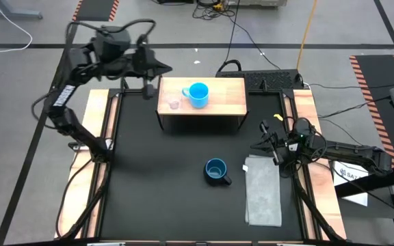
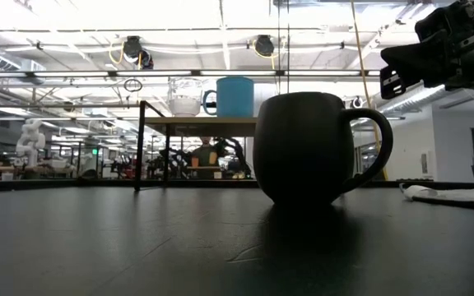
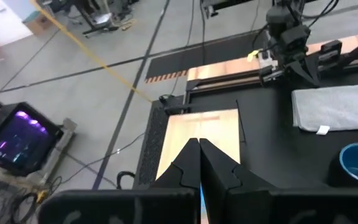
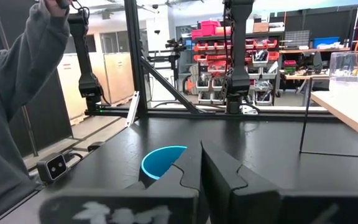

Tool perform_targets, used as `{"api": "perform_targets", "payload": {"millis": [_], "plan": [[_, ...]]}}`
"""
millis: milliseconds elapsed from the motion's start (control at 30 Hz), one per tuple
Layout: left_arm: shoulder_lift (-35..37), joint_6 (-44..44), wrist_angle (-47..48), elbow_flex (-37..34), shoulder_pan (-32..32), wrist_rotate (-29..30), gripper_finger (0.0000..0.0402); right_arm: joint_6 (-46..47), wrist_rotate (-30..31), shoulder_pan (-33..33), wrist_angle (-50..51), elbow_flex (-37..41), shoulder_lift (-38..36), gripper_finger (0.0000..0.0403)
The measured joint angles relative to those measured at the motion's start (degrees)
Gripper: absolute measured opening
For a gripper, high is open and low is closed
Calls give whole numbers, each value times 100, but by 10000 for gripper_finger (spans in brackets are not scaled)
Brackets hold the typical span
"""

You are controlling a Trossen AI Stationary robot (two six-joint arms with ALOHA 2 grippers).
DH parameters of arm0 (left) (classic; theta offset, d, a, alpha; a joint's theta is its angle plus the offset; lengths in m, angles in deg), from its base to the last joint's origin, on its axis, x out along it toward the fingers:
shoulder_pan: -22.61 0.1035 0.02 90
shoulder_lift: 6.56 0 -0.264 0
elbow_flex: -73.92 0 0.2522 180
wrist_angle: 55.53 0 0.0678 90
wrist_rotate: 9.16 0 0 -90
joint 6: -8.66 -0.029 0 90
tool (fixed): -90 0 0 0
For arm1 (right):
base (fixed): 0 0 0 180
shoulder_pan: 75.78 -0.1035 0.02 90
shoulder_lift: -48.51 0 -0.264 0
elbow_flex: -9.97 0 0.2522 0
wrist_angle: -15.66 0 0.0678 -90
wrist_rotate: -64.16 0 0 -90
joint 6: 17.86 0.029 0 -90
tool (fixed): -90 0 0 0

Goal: Stack small to large cups/mugs on shelf
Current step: Put the black mug on the shelf

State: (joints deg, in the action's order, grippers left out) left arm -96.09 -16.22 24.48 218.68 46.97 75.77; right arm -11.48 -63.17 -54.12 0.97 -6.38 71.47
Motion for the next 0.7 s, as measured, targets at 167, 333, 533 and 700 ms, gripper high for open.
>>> {"api": "perform_targets", "payload": {"millis": [167, 333, 533, 700], "plan": [[386, 164, 421, 0, -4, 313, 0, 1, 0, 1, 0, 0, -2, 0], [618, 408, 636, -2, -9, 405, 0, 1, 0, 1, 0, 1, -1, 0], [809, 554, 712, -4, -61, 599, 0, 1, 0, 1, -2, 0, -2, 0], [1184, 715, 731, -7, -15, 1059, 0, 1, 0, 1, -2, -1, -2, 0]]}}
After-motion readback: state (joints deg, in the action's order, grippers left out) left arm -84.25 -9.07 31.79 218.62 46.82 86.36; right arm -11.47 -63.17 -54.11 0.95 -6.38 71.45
